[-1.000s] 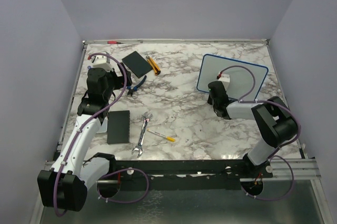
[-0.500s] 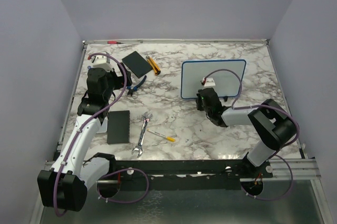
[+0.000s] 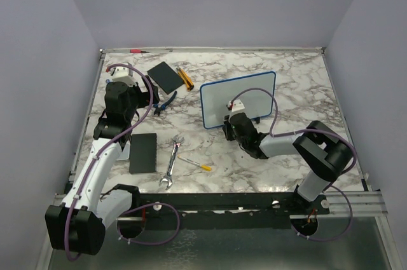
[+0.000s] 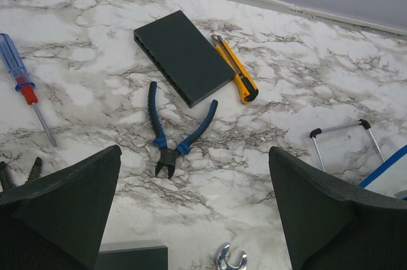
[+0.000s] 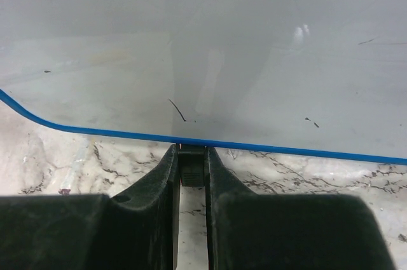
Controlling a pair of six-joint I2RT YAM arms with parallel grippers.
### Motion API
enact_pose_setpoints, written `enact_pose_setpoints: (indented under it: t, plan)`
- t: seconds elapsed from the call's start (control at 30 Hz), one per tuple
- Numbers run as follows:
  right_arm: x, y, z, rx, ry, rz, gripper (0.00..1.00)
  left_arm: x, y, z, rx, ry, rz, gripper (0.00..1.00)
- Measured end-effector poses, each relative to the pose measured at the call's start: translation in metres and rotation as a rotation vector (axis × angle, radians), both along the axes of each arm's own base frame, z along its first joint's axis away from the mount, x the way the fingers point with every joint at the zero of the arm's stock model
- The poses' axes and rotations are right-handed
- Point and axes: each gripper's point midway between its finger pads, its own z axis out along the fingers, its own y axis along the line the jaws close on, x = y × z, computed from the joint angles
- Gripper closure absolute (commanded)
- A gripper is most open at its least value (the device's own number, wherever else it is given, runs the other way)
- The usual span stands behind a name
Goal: Write a sentence on the whiteboard
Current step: Move the whiteboard stand to the center of the board.
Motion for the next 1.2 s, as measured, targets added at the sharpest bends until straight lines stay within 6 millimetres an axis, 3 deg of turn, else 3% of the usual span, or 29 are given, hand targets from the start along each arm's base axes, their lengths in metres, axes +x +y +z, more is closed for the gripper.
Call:
enact_pose_setpoints:
  t: [0.1, 0.2, 0.4, 0.6, 0.87, 1.2]
  plan:
    - [-0.001, 0.004, 0.001, 0.003, -0.001, 0.007, 0.70, 0.000, 0.000, 0.001, 0.000, -0.002, 0.000, 0.01]
    - [-0.002, 0.006, 0.001, 0.012, 0.002, 0.006, 0.58, 0.000, 0.000, 0.001, 0.000, -0.002, 0.000, 0.01]
    - [-0.003, 0.009, 0.004, 0.023, 0.000, 0.010, 0.43, -0.001, 0.000, 0.002, -0.001, -0.005, -0.002, 0.01]
    - [-0.012, 0.010, 0.025, 0.066, -0.030, 0.030, 0.32, -0.001, -0.001, 0.003, -0.001, -0.010, -0.003, 0.01]
    - [-0.056, 0.025, 0.065, 0.138, -0.062, 0.172, 0.35, -0.002, -0.001, 0.004, -0.001, -0.011, -0.003, 0.01]
    - [-0.129, 0.081, 0.059, 0.073, 0.069, 0.489, 0.46, -0.002, -0.001, 0.004, 0.003, -0.011, -0.004, 0.01]
